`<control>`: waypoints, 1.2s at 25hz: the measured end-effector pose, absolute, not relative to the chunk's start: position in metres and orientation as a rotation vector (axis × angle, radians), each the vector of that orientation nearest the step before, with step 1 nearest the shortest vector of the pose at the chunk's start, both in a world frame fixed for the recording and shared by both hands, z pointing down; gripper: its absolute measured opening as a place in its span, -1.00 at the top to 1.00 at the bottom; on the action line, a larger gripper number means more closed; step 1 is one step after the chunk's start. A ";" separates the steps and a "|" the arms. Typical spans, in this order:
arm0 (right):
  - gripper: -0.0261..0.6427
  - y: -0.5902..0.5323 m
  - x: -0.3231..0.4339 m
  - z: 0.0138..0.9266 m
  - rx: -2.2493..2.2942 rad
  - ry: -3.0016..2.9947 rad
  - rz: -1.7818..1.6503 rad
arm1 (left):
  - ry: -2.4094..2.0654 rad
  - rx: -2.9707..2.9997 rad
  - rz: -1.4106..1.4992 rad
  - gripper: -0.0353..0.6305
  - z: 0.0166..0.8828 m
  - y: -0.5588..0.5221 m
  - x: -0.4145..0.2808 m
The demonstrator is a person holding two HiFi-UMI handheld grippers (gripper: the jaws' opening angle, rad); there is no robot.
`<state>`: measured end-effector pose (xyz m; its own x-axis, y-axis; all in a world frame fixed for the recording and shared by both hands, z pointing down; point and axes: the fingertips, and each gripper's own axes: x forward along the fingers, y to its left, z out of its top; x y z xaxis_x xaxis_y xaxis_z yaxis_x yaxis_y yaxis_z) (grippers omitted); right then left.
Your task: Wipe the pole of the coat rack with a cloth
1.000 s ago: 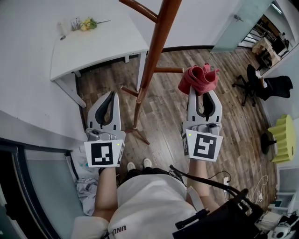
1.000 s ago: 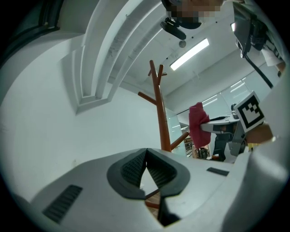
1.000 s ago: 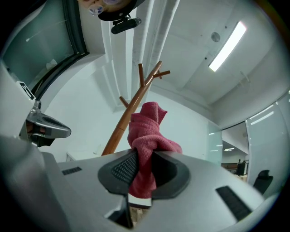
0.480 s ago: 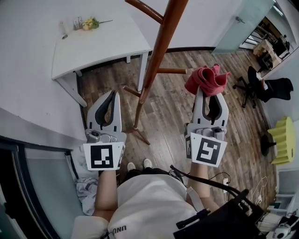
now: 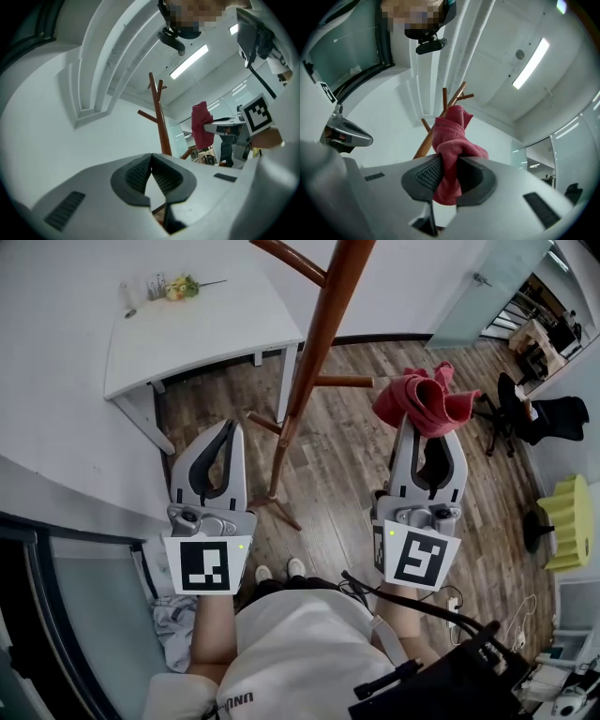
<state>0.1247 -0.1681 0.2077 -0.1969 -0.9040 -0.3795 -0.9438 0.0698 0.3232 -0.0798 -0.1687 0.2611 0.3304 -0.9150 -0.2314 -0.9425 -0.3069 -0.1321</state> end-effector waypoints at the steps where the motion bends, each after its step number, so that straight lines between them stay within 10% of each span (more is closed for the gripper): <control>1: 0.69 -0.167 0.123 0.207 -1.936 2.241 0.794 | 1.677 -2.352 0.154 0.85 0.261 -0.168 -0.078; 30: 0.69 -0.164 0.110 0.199 -1.867 2.255 0.891 | 1.660 -2.344 0.076 0.85 0.268 -0.168 -0.066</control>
<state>0.1098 -0.1641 0.1990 -0.2534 -0.8739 -0.4149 -0.9215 0.0876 0.3783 -0.0659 -0.1678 0.2677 0.3432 -0.9186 -0.1957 -0.9327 -0.3088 -0.1865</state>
